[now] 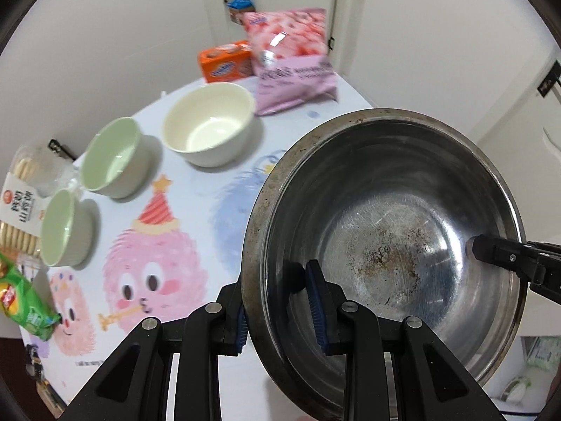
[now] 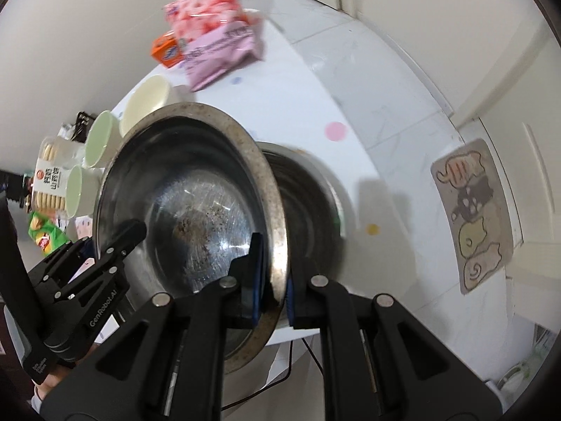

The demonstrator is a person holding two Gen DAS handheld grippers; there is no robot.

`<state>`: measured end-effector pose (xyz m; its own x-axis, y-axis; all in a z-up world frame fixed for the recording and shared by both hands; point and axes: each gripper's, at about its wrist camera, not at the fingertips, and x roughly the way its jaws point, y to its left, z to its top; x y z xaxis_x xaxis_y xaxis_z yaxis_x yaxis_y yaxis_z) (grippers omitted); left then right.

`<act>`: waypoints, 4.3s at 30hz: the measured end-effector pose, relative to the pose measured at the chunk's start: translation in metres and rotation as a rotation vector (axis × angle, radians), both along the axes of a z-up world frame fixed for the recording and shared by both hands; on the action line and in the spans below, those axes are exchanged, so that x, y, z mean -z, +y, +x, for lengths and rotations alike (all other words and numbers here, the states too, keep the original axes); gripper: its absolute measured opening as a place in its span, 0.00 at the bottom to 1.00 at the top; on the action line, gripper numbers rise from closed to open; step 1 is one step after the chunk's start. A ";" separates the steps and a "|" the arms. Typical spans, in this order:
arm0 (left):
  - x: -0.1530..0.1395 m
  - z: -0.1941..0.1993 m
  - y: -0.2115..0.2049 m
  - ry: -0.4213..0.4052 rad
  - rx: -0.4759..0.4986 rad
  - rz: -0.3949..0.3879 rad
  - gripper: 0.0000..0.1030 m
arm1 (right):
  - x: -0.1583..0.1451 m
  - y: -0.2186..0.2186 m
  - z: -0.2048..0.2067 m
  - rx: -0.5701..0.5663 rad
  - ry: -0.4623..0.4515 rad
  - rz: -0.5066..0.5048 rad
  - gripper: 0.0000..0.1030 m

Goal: Organize plates and bowls
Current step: 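Carry the stained steel bowl, lower it and open both grippers, then withdraw both grippers from the stained steel bowl, then close both grippers again on the stained steel bowl's rim, then carry the stained steel bowl with both grippers, lower it and open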

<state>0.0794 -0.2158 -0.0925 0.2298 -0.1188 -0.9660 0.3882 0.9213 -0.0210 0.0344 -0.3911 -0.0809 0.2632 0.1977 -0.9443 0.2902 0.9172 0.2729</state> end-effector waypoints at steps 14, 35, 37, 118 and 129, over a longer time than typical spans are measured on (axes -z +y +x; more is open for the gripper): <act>0.036 -0.004 -0.017 0.025 0.003 0.037 0.28 | 0.043 -0.023 -0.001 -0.004 0.060 0.026 0.12; 0.025 0.003 0.002 0.027 -0.063 0.022 0.65 | 0.028 -0.027 0.003 0.041 0.022 0.075 0.77; 0.020 0.002 0.001 0.039 -0.052 0.011 0.65 | 0.022 -0.029 0.003 0.052 0.018 0.048 0.78; 0.050 -0.011 0.053 0.068 -0.183 0.089 0.29 | 0.062 0.040 0.046 -0.226 0.112 0.066 0.12; 0.049 -0.020 0.161 0.077 -0.338 0.111 0.29 | 0.072 0.135 0.057 -0.390 0.131 0.076 0.12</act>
<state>0.0596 -0.0550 -0.1418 0.1645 0.0577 -0.9847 0.0621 0.9957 0.0687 0.0911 -0.2562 -0.1528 0.0332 0.3289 -0.9438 -0.0376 0.9440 0.3277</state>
